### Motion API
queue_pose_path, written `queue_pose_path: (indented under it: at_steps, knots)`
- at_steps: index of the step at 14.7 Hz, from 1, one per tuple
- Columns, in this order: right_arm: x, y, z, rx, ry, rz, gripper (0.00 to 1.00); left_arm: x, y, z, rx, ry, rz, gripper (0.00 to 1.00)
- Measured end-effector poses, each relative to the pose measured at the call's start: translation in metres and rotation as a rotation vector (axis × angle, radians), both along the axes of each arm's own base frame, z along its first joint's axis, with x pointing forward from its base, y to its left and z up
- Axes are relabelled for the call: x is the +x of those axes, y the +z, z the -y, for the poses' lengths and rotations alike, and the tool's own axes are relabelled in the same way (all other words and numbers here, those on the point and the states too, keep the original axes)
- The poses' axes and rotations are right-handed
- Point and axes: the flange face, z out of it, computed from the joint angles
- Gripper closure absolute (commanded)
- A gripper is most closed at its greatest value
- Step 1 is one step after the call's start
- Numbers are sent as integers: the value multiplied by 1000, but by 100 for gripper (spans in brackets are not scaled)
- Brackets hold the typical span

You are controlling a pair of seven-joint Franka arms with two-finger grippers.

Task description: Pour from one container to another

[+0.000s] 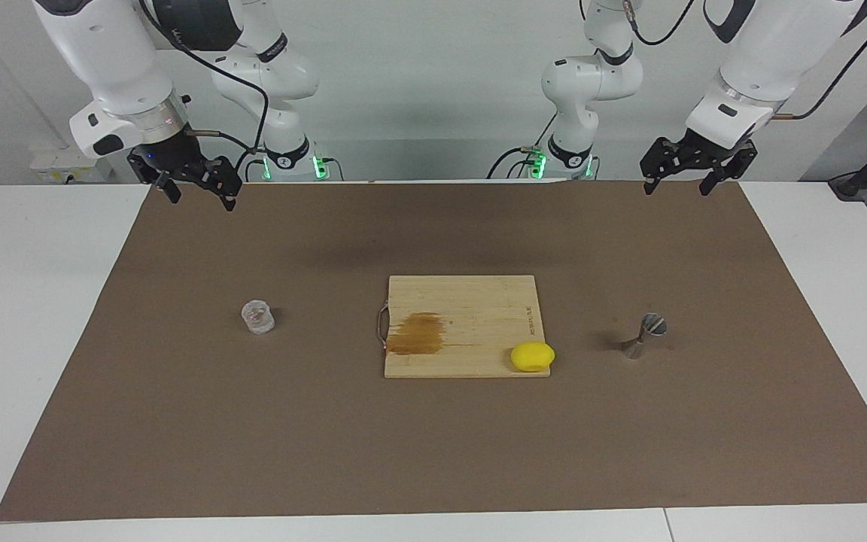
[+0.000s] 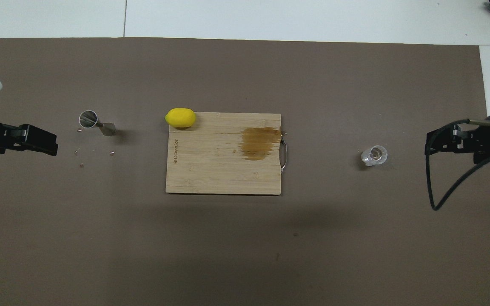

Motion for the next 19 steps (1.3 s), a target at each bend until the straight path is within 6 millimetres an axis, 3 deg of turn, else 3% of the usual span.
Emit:
queue_pose_path:
  at_steps: [6, 11, 15, 19]
  knots:
    - [0, 0, 0, 0, 0, 0, 0, 1, -7, -7, 1, 13, -12, 0]
    - [0, 0, 0, 0, 0, 0, 0, 17, -43, -39, -42, 125, -80, 0]
    - [0, 0, 0, 0, 0, 0, 0, 48, -92, -74, -129, 484, -161, 0]
    - [0, 0, 0, 0, 0, 0, 0, 69, -119, -108, -202, 981, -215, 0]
